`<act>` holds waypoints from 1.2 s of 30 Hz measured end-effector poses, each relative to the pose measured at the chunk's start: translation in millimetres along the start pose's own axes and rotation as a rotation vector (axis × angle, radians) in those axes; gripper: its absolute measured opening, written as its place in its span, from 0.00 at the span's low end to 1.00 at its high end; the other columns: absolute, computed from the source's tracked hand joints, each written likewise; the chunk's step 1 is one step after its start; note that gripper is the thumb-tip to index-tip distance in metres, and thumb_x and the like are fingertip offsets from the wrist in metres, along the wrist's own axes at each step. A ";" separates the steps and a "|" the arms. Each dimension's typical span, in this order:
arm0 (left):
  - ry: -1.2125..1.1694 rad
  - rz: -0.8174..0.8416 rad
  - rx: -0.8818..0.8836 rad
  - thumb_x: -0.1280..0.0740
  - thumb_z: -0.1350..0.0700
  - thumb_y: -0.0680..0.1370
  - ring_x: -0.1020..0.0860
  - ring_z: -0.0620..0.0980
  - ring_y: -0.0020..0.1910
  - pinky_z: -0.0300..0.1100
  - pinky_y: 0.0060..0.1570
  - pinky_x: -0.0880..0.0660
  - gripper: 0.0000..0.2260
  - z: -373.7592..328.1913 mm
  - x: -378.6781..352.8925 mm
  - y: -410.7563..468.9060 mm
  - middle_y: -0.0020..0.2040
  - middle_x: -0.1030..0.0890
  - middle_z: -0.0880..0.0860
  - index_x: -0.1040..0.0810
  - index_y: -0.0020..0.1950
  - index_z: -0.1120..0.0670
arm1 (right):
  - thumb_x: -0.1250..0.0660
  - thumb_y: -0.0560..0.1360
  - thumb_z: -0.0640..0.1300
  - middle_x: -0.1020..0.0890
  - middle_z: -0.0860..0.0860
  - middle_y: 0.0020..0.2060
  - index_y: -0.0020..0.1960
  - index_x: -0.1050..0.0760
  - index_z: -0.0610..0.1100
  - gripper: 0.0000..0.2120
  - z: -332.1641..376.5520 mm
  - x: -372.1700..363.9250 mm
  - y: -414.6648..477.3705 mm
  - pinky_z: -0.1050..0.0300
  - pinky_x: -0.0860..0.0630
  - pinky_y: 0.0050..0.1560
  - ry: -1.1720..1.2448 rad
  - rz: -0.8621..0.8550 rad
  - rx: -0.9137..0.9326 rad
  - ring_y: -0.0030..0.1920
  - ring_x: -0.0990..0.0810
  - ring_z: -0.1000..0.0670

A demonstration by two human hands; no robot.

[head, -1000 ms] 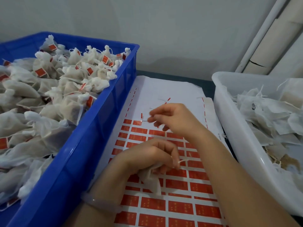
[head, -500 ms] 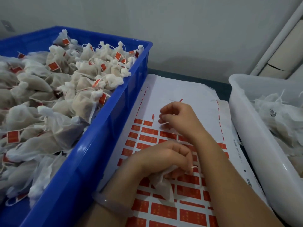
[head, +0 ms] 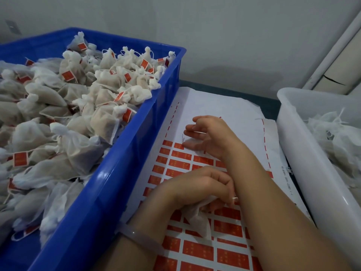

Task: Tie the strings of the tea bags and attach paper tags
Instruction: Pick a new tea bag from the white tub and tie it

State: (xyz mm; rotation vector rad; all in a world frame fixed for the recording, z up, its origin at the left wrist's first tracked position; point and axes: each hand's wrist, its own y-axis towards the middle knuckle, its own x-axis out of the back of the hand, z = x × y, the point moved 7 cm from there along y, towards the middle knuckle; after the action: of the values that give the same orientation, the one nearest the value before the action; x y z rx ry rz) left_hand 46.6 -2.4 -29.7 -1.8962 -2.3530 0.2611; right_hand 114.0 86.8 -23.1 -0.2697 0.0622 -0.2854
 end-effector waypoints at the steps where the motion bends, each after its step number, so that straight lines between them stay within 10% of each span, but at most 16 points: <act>1: -0.003 -0.004 -0.003 0.38 0.60 0.67 0.30 0.40 0.24 0.30 0.27 0.32 0.04 -0.3 0.1 0.0 0.27 0.27 0.46 0.26 0.33 0.55 | 0.38 0.75 0.34 0.21 0.46 0.45 0.40 0.28 0.45 0.09 -2.1 0.6 0.5 0.50 0.18 0.40 0.012 -0.013 -0.010 0.46 0.19 0.47; 10: -0.007 0.004 -0.011 0.39 0.63 0.71 0.29 0.39 0.24 0.30 0.27 0.32 0.08 -0.2 0.0 -0.9 0.26 0.26 0.44 0.26 0.34 0.54 | 0.32 0.72 0.34 0.19 0.44 0.45 0.50 0.26 0.45 0.10 -8.0 9.5 -0.9 0.58 0.21 0.32 0.083 -0.072 -0.006 0.37 0.15 0.49; 20: -0.032 -0.046 0.011 0.38 0.59 0.67 0.30 0.41 0.23 0.30 0.26 0.31 0.04 3.3 4.1 -0.2 0.27 0.27 0.49 0.25 0.34 0.55 | 0.26 0.69 0.49 0.20 0.49 0.36 0.39 0.24 0.46 0.10 -0.3 0.3 6.6 0.61 0.22 0.34 -0.809 -0.100 -0.038 0.35 0.19 0.50; 36: -0.003 -0.039 0.002 0.38 0.59 0.67 0.31 0.43 0.24 0.32 0.27 0.32 0.04 3.3 2.1 2.1 0.29 0.29 0.53 0.26 0.33 0.55 | 0.33 0.74 0.41 0.20 0.45 0.34 0.48 0.20 0.37 0.08 -2.4 -5.6 9.0 0.59 0.31 0.32 -0.620 0.077 -0.158 0.30 0.29 0.51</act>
State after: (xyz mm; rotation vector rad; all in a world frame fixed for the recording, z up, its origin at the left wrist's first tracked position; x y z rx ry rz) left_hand 47.5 -0.1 -33.4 -1.8487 -2.3880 0.2625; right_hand 110.9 96.1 -27.7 -0.5016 -0.5180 -0.1106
